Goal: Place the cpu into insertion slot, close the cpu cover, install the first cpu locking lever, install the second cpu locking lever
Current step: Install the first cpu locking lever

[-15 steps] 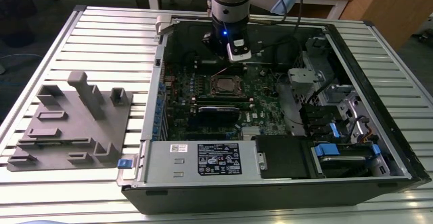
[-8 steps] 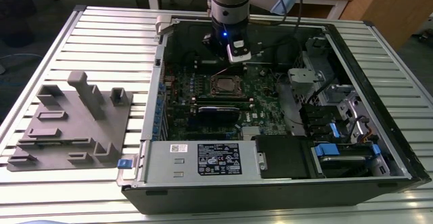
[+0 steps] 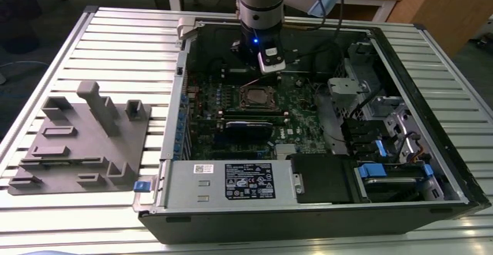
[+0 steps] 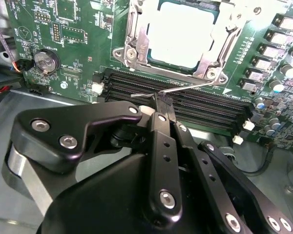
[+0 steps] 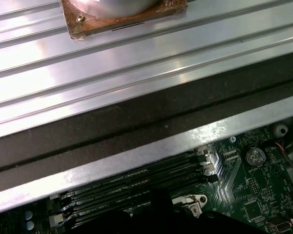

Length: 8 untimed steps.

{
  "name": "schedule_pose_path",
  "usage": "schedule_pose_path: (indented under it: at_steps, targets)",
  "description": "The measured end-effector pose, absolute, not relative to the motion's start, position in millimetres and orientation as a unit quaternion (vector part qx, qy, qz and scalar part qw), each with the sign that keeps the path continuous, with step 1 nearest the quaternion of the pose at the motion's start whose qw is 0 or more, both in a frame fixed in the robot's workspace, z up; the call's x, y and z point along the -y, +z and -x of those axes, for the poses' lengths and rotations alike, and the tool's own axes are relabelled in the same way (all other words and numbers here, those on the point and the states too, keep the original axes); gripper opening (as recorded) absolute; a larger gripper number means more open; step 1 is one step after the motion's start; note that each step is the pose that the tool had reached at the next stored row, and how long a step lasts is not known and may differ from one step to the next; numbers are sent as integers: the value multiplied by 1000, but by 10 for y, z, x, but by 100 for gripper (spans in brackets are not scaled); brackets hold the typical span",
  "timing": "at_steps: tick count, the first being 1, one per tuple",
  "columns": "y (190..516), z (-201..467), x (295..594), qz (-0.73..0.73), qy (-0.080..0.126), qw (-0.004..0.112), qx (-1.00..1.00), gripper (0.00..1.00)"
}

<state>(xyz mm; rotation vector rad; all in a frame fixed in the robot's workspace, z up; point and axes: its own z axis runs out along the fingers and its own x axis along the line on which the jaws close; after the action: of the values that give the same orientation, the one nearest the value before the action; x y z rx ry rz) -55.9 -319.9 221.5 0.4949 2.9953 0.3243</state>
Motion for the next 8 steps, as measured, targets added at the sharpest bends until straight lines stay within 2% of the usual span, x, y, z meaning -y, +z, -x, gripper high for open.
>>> schedule_pose_path:
  at_steps: [8]
  targets:
    - [2209,592,3199,-162,107,48,-980,11]
